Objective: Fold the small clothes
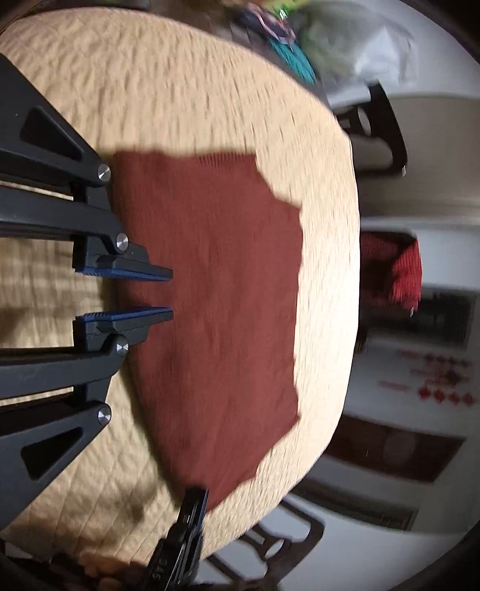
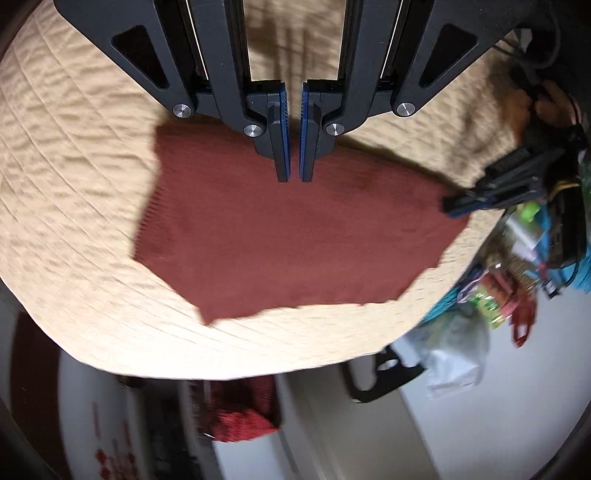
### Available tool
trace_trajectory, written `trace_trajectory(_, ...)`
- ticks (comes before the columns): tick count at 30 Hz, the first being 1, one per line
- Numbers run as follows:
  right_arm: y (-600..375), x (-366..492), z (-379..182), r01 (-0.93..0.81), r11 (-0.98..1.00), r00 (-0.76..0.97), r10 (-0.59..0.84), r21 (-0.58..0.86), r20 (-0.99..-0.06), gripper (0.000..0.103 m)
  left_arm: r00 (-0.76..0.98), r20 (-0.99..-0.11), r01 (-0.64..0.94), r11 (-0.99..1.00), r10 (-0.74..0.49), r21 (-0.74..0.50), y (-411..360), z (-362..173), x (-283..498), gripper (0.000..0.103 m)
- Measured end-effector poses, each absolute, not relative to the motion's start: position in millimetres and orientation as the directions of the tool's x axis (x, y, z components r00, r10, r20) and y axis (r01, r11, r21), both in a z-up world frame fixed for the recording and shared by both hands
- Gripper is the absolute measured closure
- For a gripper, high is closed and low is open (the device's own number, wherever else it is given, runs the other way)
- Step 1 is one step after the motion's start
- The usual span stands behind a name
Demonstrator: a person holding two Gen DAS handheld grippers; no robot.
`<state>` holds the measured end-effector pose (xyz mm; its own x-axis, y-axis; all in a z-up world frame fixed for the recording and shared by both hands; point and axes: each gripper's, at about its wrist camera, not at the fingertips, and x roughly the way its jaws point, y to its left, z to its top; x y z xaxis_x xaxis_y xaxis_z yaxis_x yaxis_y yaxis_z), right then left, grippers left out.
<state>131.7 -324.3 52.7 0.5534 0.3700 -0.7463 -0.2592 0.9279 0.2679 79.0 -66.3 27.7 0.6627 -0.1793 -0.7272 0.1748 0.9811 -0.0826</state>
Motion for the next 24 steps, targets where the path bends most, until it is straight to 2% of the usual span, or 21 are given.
trace_trajectory(4, -340.7, 132.1, 40.4, -0.211, 0.927, 0.549, 0.374, 0.309, -0.748, 0.099, 0.647, -0.749, 0.106, 0.99, -0.139, -0.092, -47.7, 15.7, 83.8, 0.085)
trace_trajectory(13, -345.2, 126.4, 45.8, -0.203, 0.93, 0.555, 0.366, 0.305, -0.747, 0.098, 0.649, -0.748, 0.108, 0.99, -0.141, -0.092, -48.4, 14.5, 83.0, 0.084)
trace_trajectory(17, -351.8, 117.6, 53.5, -0.187, 0.934, 0.577, 0.356, 0.305, -0.736, 0.087, 0.654, -0.746, 0.106, 0.991, -0.128, -0.076, -49.4, 18.9, 79.7, 0.079)
trace_trajectory(21, -356.3, 110.6, 56.8, -0.174, 0.931, 0.58, 0.361, 0.322, -0.73, 0.071, 0.658, -0.743, 0.102, 0.992, -0.119, -0.069, -46.0, 22.3, 71.6, 0.077)
trace_trajectory(24, -359.6, 103.8, 53.8, -0.163, 0.923, 0.567, 0.376, 0.347, -0.733, 0.071, 0.661, -0.738, 0.093, 0.991, -0.134, -0.096, -38.8, 23.4, 61.8, 0.072)
